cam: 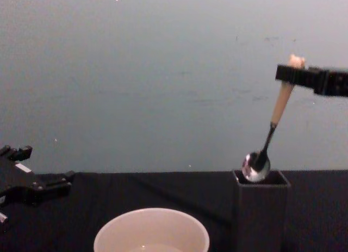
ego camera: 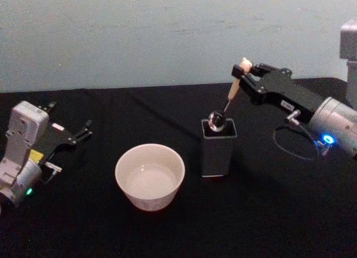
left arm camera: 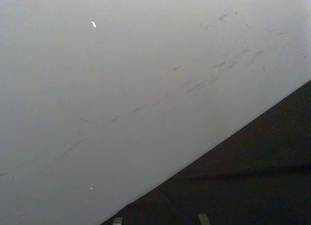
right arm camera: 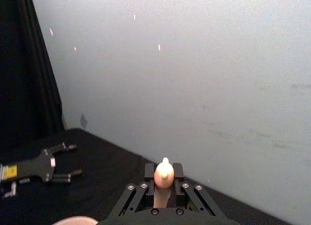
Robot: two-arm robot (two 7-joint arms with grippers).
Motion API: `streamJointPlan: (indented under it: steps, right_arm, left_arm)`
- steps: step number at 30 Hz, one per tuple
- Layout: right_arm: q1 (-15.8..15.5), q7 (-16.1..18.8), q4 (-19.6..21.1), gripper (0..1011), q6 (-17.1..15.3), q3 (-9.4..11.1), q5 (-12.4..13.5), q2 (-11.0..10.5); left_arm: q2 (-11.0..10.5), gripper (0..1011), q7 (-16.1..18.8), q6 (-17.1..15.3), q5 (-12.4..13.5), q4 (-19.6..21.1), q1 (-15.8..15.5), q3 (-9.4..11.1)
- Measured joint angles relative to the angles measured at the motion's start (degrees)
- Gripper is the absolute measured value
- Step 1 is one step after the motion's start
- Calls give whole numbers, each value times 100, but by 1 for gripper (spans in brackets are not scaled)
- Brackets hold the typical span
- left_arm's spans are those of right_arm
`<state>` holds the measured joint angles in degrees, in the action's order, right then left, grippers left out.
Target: Pick up the stirring spoon with one hand, stir inside the cup, then place it back in its original position.
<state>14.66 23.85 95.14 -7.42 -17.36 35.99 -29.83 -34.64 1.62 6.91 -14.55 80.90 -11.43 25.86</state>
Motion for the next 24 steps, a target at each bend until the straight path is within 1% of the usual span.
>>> streamJointPlan:
  steps: [4, 7, 10, 15, 16, 24]
  right_arm:
    - [46, -31, 61, 221, 9, 28, 87, 14]
    - [119, -66, 98, 221, 40, 28, 195, 80]
    - [169, -69, 104, 221, 60, -6, 245, 127]
    - [286, -1, 96, 221, 93, -205, 308, 223]
    - [315, 42, 82, 221, 97, -288, 313, 243]
    - [390, 315, -21, 221, 99, -703, 340, 285]
  left_arm:
    - [0, 1001, 0, 0, 0, 0, 0, 0]
    - [0, 1001, 0, 0, 0, 0, 0, 0]
    - [0, 1001, 0, 0, 0, 0, 0, 0]
    - [0, 1001, 0, 0, 0, 0, 0, 0]
    - [0, 1001, 0, 0, 0, 0, 0, 0]
    - [0, 1002, 0, 0, 0, 0, 0, 0]
